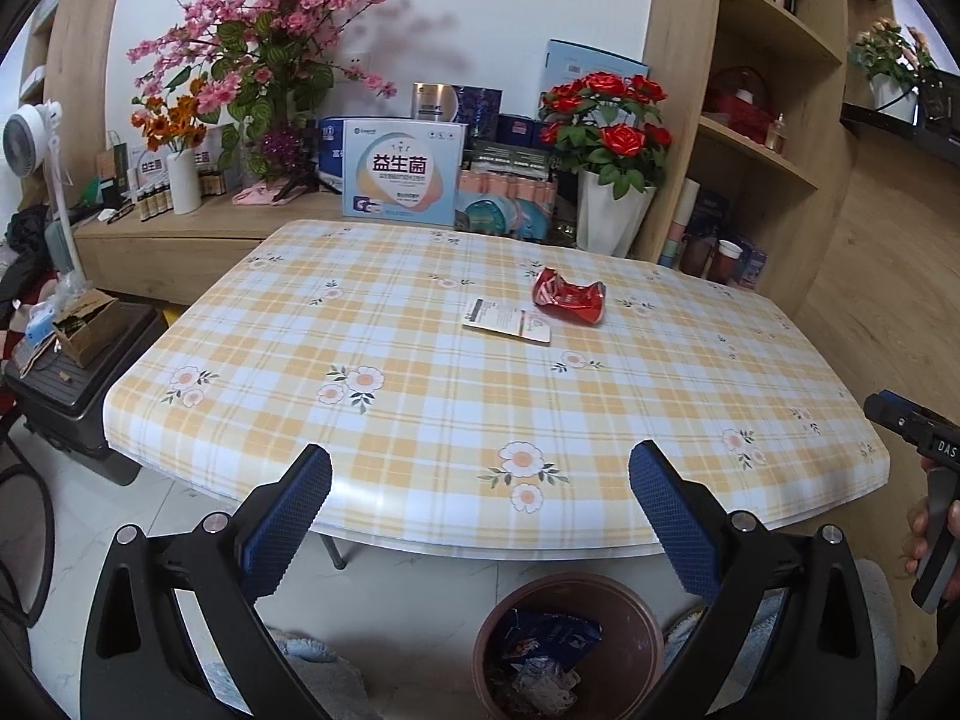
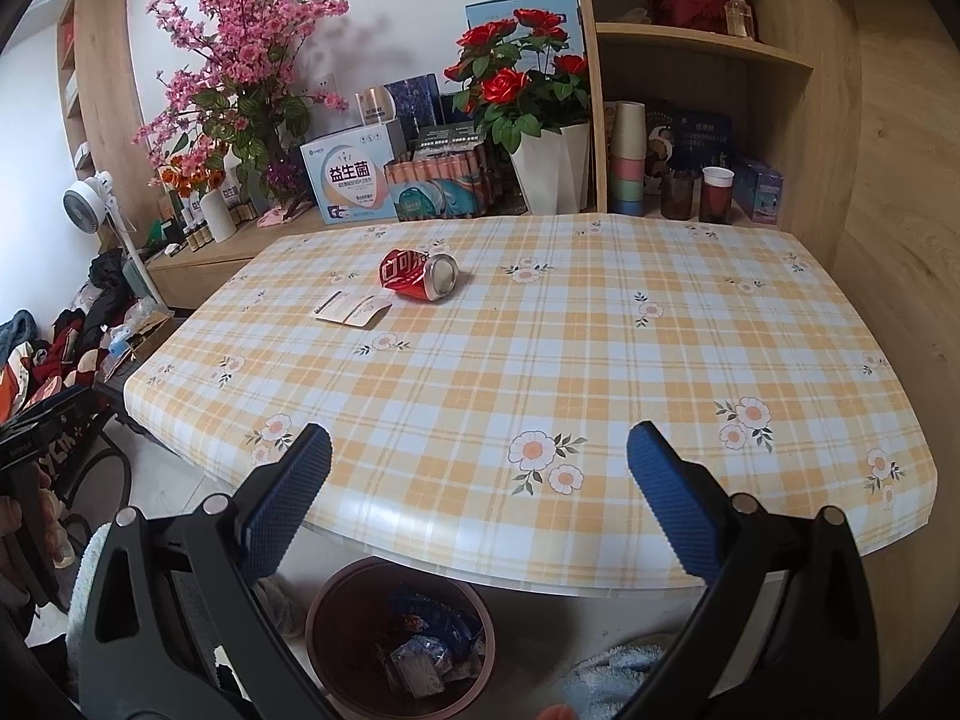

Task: Collect trash
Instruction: 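Move both open tools toward the red can and white card on the table, then close the left tool on the white card and lift it, then close the right tool on the crushed red Coca-Cola can while the left tool holds the card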

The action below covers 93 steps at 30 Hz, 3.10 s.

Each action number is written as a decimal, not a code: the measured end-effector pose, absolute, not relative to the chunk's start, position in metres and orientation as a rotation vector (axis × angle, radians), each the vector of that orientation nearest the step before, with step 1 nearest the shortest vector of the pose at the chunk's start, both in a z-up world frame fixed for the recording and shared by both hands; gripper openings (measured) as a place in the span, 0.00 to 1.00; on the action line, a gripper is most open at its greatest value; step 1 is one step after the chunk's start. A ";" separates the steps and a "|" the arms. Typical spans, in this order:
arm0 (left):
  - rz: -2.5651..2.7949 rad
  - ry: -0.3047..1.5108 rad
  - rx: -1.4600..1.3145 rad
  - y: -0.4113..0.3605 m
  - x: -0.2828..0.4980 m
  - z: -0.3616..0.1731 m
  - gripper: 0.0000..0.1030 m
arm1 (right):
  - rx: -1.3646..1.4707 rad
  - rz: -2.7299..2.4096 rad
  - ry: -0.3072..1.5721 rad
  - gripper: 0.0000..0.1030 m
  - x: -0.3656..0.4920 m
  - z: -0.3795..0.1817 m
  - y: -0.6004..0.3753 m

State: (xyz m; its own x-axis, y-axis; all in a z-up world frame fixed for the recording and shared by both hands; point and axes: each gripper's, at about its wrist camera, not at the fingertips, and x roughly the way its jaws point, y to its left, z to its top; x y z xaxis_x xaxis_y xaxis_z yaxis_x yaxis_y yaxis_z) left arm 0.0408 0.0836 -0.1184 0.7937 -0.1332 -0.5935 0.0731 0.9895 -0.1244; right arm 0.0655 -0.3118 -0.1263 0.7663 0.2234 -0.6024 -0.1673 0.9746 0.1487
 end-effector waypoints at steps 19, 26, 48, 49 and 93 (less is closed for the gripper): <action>-0.198 0.797 -0.218 0.077 0.156 -0.169 0.94 | -0.049 0.298 0.780 0.94 0.172 -0.176 -0.271; -0.213 0.850 -0.249 0.067 0.254 -0.184 0.81 | -0.061 0.311 0.803 0.94 0.249 -0.193 -0.265; -0.372 0.976 -0.247 0.060 0.405 -0.246 0.75 | 0.046 0.364 0.875 0.94 0.373 -0.216 -0.257; -0.368 0.974 -0.238 0.059 0.405 -0.246 0.72 | 0.035 0.374 0.869 0.94 0.376 -0.215 -0.254; -0.341 0.740 -0.159 0.105 0.300 -0.166 0.00 | -0.524 0.441 1.021 0.69 0.454 -0.241 -0.108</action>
State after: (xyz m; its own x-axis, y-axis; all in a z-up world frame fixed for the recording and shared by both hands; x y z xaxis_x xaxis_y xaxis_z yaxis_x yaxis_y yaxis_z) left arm 0.2995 0.1045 -0.1662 0.6864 -0.3586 -0.6327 0.2477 0.9332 -0.2602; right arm 0.4543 -0.1082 -0.2409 0.4555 0.1030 -0.8842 -0.5735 0.7936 -0.2030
